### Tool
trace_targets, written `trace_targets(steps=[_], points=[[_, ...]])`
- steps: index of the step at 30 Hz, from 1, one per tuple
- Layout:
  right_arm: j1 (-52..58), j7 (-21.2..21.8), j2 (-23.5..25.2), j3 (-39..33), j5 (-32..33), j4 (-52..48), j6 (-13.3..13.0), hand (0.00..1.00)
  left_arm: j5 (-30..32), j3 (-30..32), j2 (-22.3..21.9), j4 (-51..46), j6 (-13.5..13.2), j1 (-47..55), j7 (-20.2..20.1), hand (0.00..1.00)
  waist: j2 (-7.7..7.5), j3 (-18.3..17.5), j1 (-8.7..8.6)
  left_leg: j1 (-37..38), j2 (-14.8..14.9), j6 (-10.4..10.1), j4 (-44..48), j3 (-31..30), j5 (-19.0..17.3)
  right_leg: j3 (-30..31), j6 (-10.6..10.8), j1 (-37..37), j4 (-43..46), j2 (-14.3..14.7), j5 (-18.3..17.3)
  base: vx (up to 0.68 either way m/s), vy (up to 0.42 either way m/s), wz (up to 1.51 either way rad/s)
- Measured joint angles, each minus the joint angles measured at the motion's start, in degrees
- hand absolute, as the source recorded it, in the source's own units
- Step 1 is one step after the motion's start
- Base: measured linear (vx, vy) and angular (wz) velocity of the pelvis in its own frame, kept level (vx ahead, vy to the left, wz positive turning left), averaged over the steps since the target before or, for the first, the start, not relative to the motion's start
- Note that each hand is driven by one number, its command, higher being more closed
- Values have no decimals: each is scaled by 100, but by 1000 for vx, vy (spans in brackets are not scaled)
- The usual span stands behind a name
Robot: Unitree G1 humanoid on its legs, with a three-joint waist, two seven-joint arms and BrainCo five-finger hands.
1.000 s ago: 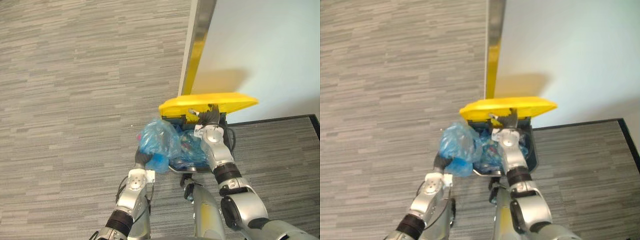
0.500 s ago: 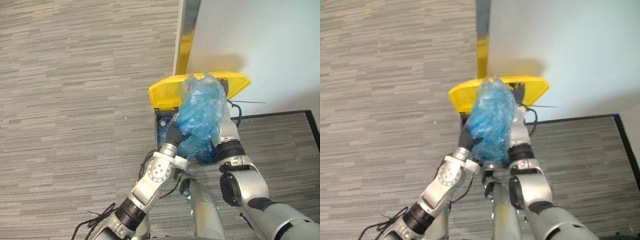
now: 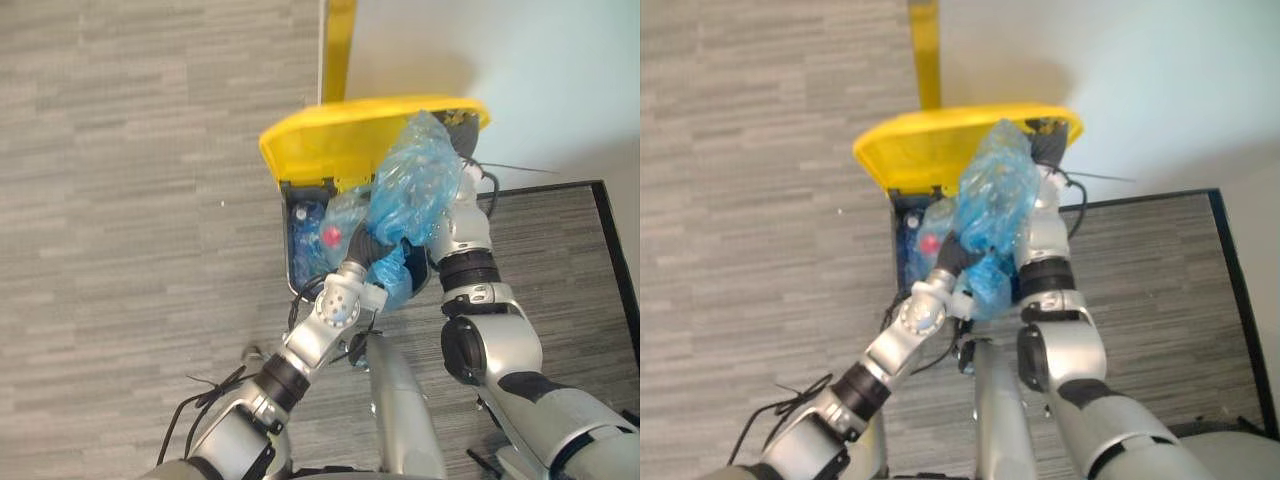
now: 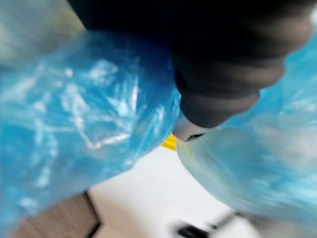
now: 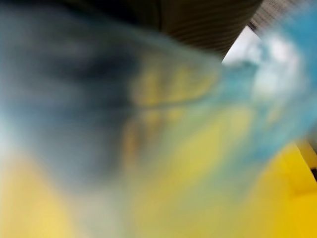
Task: Gather rubbish on tea table into small bin, then transfer packed bag to large trash can.
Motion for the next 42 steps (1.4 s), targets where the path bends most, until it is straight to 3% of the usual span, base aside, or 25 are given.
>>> trace_targets(steps=[6, 18, 19, 34, 42], points=[[29, -186, -53, 195, 36, -520, -123, 0, 0, 588, -87, 224, 66, -213, 145, 100, -10, 123, -61, -453, -14, 16, 89, 190, -61, 82, 366, -293, -316, -25, 340, -96, 45, -6], [31, -165, -146, 703, 44, -718, -222, 0, 1, 1299, -67, 893, 180, -842, 357, 100, -1, 134, -122, -1035, -108, 2, 358, 221, -66, 153, 66, -715, -411, -88, 642, -18, 23, -1], [29, -163, -162, 733, 44, -720, -223, 0, 1, 1306, -52, 899, 183, -889, 355, 0, -1, 134, -148, -1064, -118, 9, 390, 234, -71, 179, 76, -733, -411, -95, 650, -6, 52, 1], [-16, 9, -169, 972, 50, -704, -189, 0, 114, 1513, 157, 1225, 288, -1050, 336, 0, 0, 133, -165, -1264, -185, 139, 731, 506, -256, 492, 193, -986, -315, -140, 764, -30, 25, -7], [63, 124, -156, 1104, -30, -633, -111, 0, 217, 1492, 175, 1227, 285, -1017, 201, 0, 25, 113, -164, -856, -214, 175, 714, 515, -273, 509, 213, -554, -347, -170, 755, -43, -8, 2]])
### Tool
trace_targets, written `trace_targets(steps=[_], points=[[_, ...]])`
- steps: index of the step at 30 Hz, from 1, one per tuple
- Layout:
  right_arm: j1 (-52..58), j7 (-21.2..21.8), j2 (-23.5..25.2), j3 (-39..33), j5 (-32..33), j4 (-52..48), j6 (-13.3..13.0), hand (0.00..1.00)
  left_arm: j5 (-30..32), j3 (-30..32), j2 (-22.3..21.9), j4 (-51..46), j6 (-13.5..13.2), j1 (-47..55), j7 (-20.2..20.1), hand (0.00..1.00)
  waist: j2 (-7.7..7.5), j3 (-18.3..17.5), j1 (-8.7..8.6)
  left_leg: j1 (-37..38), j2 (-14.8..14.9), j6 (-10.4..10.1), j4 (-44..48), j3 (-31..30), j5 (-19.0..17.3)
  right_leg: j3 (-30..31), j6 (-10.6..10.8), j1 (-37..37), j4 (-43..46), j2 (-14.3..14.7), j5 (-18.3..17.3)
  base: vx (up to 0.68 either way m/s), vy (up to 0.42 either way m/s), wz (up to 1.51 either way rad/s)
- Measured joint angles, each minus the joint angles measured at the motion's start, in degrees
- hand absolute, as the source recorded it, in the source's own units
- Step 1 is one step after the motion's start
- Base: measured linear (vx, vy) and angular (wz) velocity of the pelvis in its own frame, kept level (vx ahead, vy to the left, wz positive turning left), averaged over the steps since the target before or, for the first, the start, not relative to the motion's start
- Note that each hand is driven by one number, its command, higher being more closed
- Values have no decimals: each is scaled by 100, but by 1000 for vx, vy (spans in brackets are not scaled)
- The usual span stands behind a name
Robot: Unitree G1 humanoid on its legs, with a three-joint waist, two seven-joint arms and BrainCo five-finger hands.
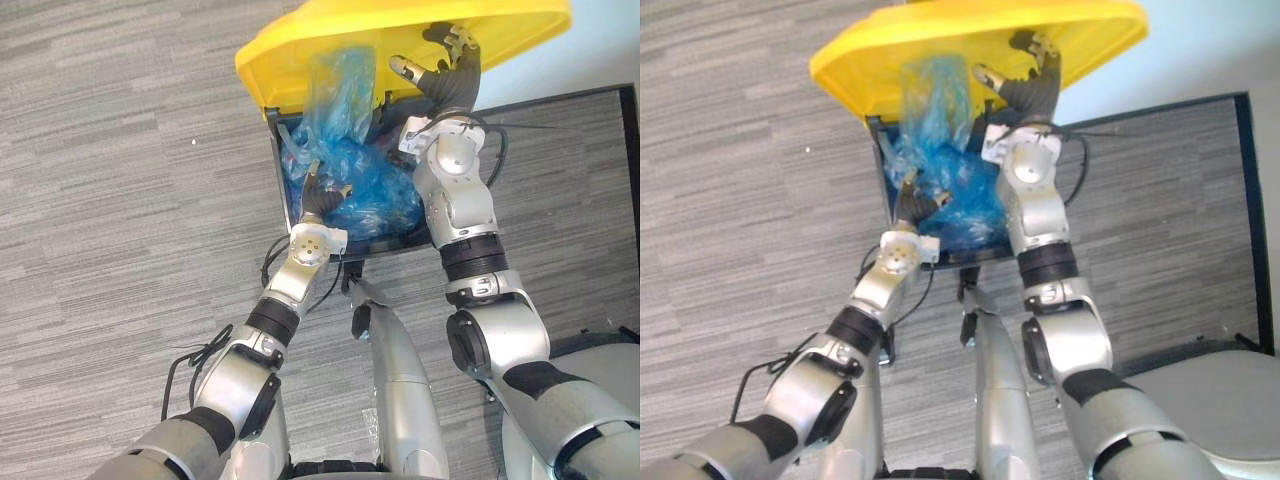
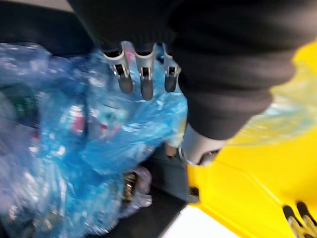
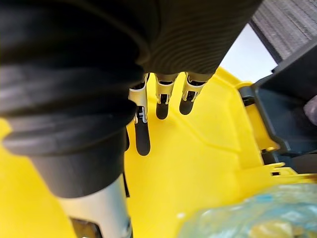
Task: Gather rubbish on tea table into small bin, then transfer packed bag to large trash can.
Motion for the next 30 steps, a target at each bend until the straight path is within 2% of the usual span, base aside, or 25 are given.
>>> trace_targets(steps=[4, 7, 9, 12, 16, 19, 20, 21, 22, 23, 24, 26, 27, 28, 29, 30], points=[[196, 87, 46, 48, -60, 0, 0, 0, 60, -20, 50, -7, 1, 95, -40, 0, 2, -2, 18, 204, -1, 26, -87, 36, -9, 30, 56, 201, -144, 17, 42, -31, -19, -4], [633, 151, 90, 93, -338, -9, 1, 0, 124, -170, 174, -298, 6, 452, -103, 0, 28, -19, 64, 562, -15, -14, -263, 79, 20, 46, 28, 486, -187, 30, 57, -2, -9, -1], [1116, 172, 114, 92, -516, -133, 5, 0, 330, -241, 227, -770, -3, 883, -105, 0, 87, -55, 127, 806, -20, -43, -387, 78, 36, 31, 5, 712, -177, 29, -10, 12, -10, 2], [2041, 242, 133, 92, -822, -371, 69, 0, 409, -206, 233, -1291, -10, 1781, -128, 0, 253, -171, 226, 1311, -58, -63, -623, 73, 52, -16, -3, 1107, -111, -19, -167, 46, -8, 9], [3471, 415, 379, 111, -1203, -560, 146, 0, 442, 232, 249, -1574, -16, 3135, -228, 0, 284, -424, 296, 2109, -200, -38, -1061, 78, 119, -3, 51, 1649, 91, -155, -483, 36, -23, 16], [4525, 586, 614, 237, -1354, -820, 160, 0, 441, 503, 326, -1595, -14, 3872, -262, 0, 271, -590, 332, 2605, -253, -11, -1376, 157, 167, 55, 178, 1975, 122, -230, -643, 16, -25, 4], [4966, 653, 708, 261, -1364, -950, 160, 0, 434, 670, 323, -1553, -12, 4098, -310, 0, 254, -710, 317, 2711, -306, -30, -1504, 168, 259, 59, 252, 2052, 55, -260, -567, 3, 4, -8], [5500, 779, 821, 257, -1477, -974, 161, 0, 435, 969, 227, -1435, -3, 4364, -385, 0, 200, -858, 308, 2950, -286, 24, -1969, 221, 526, 76, 592, 2296, -440, -245, -296, 21, -26, -8], [5703, 820, 858, 253, -1566, -972, 166, 0, 436, 1102, 165, -1382, 4, 4502, -401, 0, 192, -978, 304, 3048, -228, 22, -2208, 307, 666, 79, 662, 2325, -536, -247, -290, 22, -63, -4], [6073, 891, 919, 252, -1637, -924, 161, 0, 443, 1396, 110, -1231, 4, 4705, -416, 0, 171, -1079, 269, 3267, -207, -32, -2666, 332, 931, 56, 362, 2278, 433, -319, -803, 45, -79, 3], [6393, 956, 963, 226, -1812, -678, 138, 0, 450, 1606, 117, -1025, 7, 4867, -442, 0, 66, -1166, 228, 3552, -171, -105, -3075, 335, 1155, 59, 355, 2439, 1351, -448, -1384, 50, -59, 7], [6711, 1036, 1078, 86, -1924, -325, 106, 0, 449, 1821, 127, -710, 35, 5073, -466, 0, -31, -1305, 246, 3704, -92, -175, -3212, 333, 1215, 87, 452, 2631, 1915, -608, -1743, 40, -129, 1], [6874, 1049, 1185, -53, -2032, 28, 77, 0, 453, 1969, 149, -410, 72, 5200, -479, 0, -166, -1419, 236, 3773, -83, -214, -3241, 349, 1207, 148, 552, 2695, 2000, -657, -1868, 14, -229, -1], [7017, 1055, 1178, -228, -2035, 445, 68, 0, 459, 2075, 98, -28, 193, 5235, -484, 0, -109, -1558, 234, 3790, 0, -266, -3342, 313, 1207, 84, 580, 2889, 1641, -447, -1923, -1, -178, -15], [7050, 1040, 1175, -294, -2036, 668, 72, 0, 458, 2130, 53, 165, 222, 5236, -494, 0, -80, -1649, 295, 3812, 26, -211, -3453, 321, 1244, 100, 591, 3003, 1272, -316, -1933, -6, -103, -46], [7055, 1012, 1112, -415, -2058, 945, 71, 0, 457, 2210, -34, 386, 248, 5238, -524, 0, -38, -1784, 348, 3814, 52, -64, -3679, 357, 1335, 147, 572, 3238, 551, -140, -1984, -53, -139, -66]])
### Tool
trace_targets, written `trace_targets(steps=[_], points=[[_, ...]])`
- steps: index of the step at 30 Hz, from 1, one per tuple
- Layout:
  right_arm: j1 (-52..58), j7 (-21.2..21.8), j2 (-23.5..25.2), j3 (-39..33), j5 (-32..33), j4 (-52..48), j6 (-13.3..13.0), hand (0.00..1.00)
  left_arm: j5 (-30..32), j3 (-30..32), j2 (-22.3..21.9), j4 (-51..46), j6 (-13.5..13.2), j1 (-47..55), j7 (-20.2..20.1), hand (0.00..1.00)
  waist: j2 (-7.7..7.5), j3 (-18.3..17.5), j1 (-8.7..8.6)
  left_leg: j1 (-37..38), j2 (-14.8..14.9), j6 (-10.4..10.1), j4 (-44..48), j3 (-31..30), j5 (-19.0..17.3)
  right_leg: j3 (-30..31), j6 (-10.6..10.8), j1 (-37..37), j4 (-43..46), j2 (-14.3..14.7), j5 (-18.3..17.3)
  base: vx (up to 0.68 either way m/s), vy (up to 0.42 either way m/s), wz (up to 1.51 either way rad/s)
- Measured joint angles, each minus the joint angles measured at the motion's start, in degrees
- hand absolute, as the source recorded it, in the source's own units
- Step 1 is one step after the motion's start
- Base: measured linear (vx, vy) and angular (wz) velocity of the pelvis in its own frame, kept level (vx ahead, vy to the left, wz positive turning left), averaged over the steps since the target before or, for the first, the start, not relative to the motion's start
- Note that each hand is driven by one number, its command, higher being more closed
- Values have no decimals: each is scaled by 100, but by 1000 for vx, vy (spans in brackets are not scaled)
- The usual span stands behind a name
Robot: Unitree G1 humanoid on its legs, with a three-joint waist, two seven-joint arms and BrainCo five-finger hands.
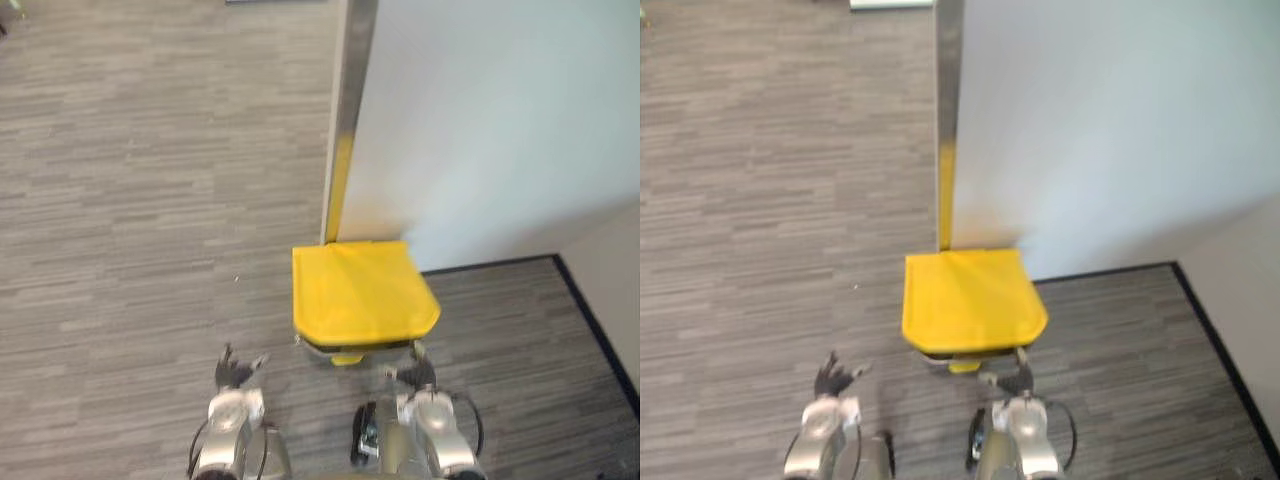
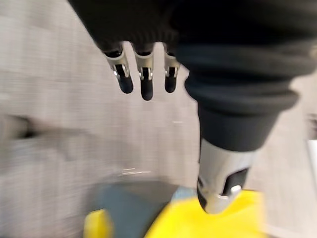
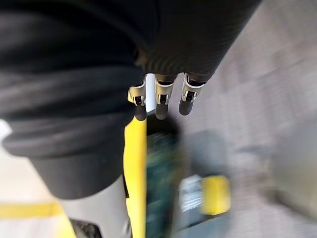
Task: Gather rubbish on tea table into small bin, then transfer packed bag to large trash can.
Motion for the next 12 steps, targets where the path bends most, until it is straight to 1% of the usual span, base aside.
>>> trace_targets(steps=[1, 2, 3, 4, 5, 7, 9, 12], points=[[-81, -16, -23, -125, -124, 174, -6, 0, 3, 71, -49, 105, -20, -22, 0, 0, -5, -41, -9, -3, 125, -186, -146, 151, 123, -58, -257, 84, 86, -29, -335, -72, -172, -54], [-136, -34, 5, -268, -55, 436, -25, 0, 5, 163, 7, 378, -7, -162, 2, 0, -137, -19, -123, 94, -46, -293, -165, 186, 170, -52, -234, 171, 58, -144, -611, -90, -178, -27], [-178, -46, -12, -327, -75, 498, -24, 0, 5, 203, -1, 512, 3, -215, -7, 0, -88, -40, -133, 176, -27, -251, -240, 189, 242, -58, -272, 268, -91, -83, -507, -85, -92, -18], [-200, -70, -49, -382, -113, 667, -18, 0, 19, 194, -31, 660, -2, -233, -27, 0, -3, -124, -123, 274, 37, -216, -388, 210, 324, -43, -305, 406, -308, 23, -370, -90, -60, -19], [-246, -84, -69, -450, -124, 843, -5, 0, 42, 231, -32, 785, -3, -255, -68, 0, 4, -155, -123, 390, 67, -183, -534, 224, 377, -38, -274, 520, -481, 84, -316, -80, -40, -13], [-297, -108, -84, -552, -119, 1010, -8, 0, 59, 287, -36, 902, -8, -253, -97, 0, 83, -238, -125, 456, 46, -105, -730, 216, 474, -39, -206, 601, -712, 109, -211, -62, 10, 4], [-418, -112, -141, -736, -57, 1293, 1, 0, 89, 439, -42, 1026, -14, -274, -99, 0, 145, -311, -120, 456, -52, -103, -964, 213, 599, 17, -93, 640, -995, 85, -8, -51, 90, 3], [-507, -111, -224, -822, 62, 1474, 28, 0, 88, 491, -26, 1189, -28, -333, -91, 0, 170, -334, -116, 463, -169, -100, -1043, 252, 626, 67, -18, 679, -1177, 21, 140, -14, 93, -7]])
